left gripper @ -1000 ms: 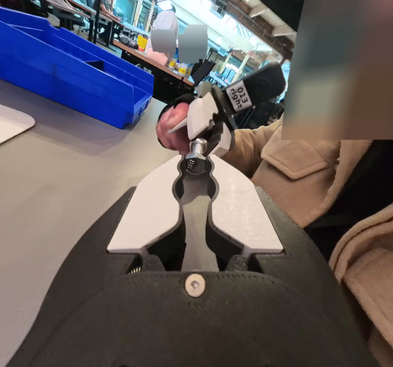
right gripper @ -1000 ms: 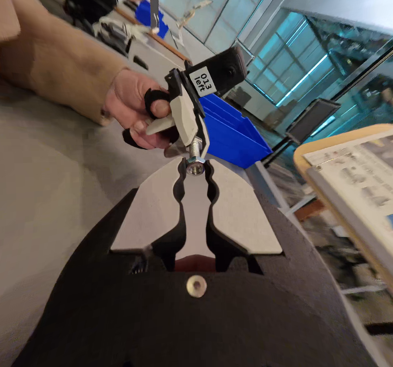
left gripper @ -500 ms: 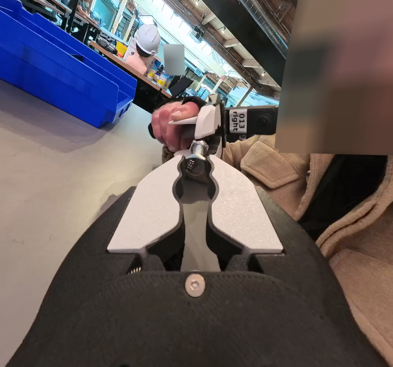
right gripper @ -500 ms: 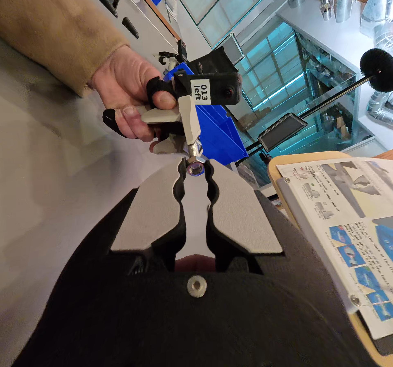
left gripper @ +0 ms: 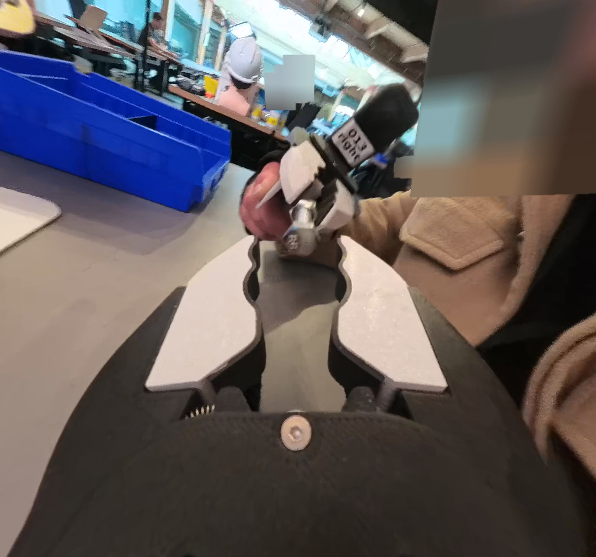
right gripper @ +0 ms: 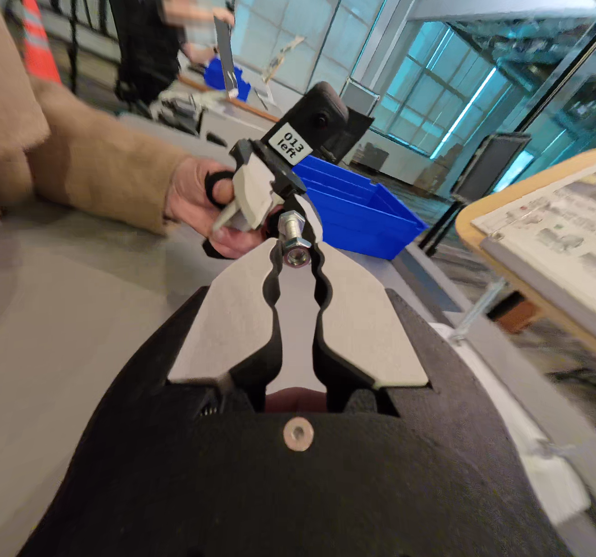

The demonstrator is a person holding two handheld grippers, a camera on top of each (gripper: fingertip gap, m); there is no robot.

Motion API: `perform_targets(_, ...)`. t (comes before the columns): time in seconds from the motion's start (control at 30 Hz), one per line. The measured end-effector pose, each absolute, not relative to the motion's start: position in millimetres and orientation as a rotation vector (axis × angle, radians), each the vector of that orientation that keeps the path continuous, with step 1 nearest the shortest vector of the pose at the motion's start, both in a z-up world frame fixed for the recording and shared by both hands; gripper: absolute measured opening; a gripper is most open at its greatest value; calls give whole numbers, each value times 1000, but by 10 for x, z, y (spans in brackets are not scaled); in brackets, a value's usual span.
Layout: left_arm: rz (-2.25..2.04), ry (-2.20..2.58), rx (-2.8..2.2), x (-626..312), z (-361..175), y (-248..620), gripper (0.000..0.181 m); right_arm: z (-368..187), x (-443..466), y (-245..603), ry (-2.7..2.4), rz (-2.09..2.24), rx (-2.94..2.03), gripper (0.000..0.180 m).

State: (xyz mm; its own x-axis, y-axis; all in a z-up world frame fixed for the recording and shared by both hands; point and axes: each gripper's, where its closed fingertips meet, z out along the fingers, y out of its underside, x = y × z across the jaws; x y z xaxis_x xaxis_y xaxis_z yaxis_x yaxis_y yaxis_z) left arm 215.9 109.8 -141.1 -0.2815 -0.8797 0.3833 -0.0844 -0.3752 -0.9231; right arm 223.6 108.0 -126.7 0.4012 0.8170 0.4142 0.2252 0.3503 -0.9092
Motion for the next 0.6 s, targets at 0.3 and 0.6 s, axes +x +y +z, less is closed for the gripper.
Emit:
perform_targets(0.3, -1128, 1387, -1154, 2125, -1321, 1147, 40, -1230, 2232, 1034, -872, 1251, -1352, 17)
perform_targets(0.6, -973, 1462, -1052, 2115, -1276, 1044, 22, -1257, 2216, 1030, -750, 1547, -1390, 17)
